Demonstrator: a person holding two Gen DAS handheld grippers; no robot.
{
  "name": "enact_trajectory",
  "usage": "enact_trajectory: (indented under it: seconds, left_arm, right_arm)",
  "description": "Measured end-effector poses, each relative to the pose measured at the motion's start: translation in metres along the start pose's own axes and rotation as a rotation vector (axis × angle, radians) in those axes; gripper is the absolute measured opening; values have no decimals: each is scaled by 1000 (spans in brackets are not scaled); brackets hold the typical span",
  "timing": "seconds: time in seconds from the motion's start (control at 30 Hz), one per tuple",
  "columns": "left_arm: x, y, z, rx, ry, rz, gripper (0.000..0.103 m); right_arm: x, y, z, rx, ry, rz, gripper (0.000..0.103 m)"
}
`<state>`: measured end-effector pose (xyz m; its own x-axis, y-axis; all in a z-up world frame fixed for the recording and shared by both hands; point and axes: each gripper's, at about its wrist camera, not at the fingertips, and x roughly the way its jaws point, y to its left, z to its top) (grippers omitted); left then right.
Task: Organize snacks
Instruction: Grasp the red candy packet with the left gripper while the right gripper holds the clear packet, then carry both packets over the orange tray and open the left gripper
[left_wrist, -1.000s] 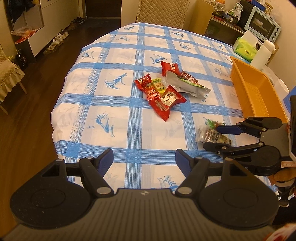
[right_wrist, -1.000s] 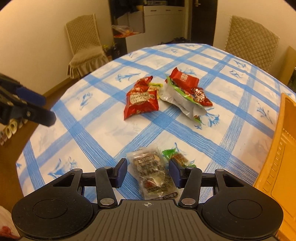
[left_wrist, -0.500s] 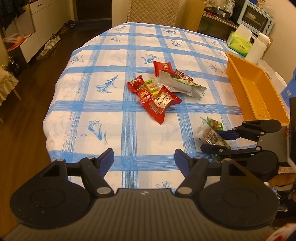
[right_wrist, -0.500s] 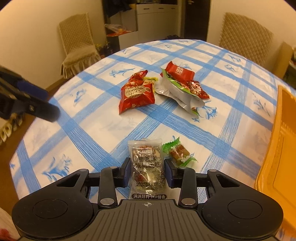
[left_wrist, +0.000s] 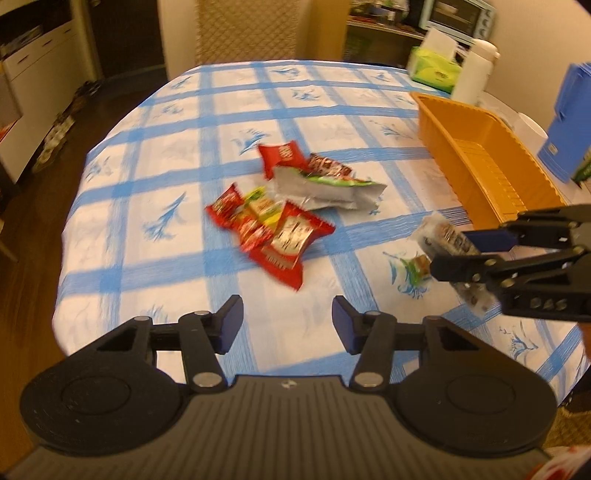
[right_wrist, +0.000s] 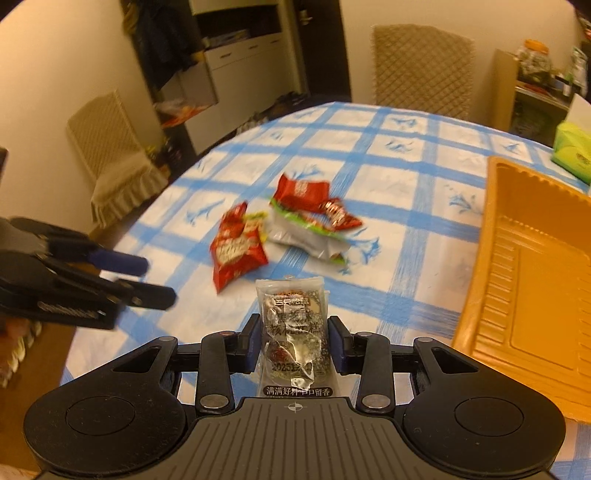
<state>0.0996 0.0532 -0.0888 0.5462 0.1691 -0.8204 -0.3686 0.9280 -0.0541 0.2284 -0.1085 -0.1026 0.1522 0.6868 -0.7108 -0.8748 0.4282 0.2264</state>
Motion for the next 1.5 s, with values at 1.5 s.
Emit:
enact_trajectory:
  seconds: [1.5]
  left_arm:
    - [21, -14, 37, 137, -19, -43, 23]
  right_arm:
    - [-40, -7, 2, 152, -69, -78, 38]
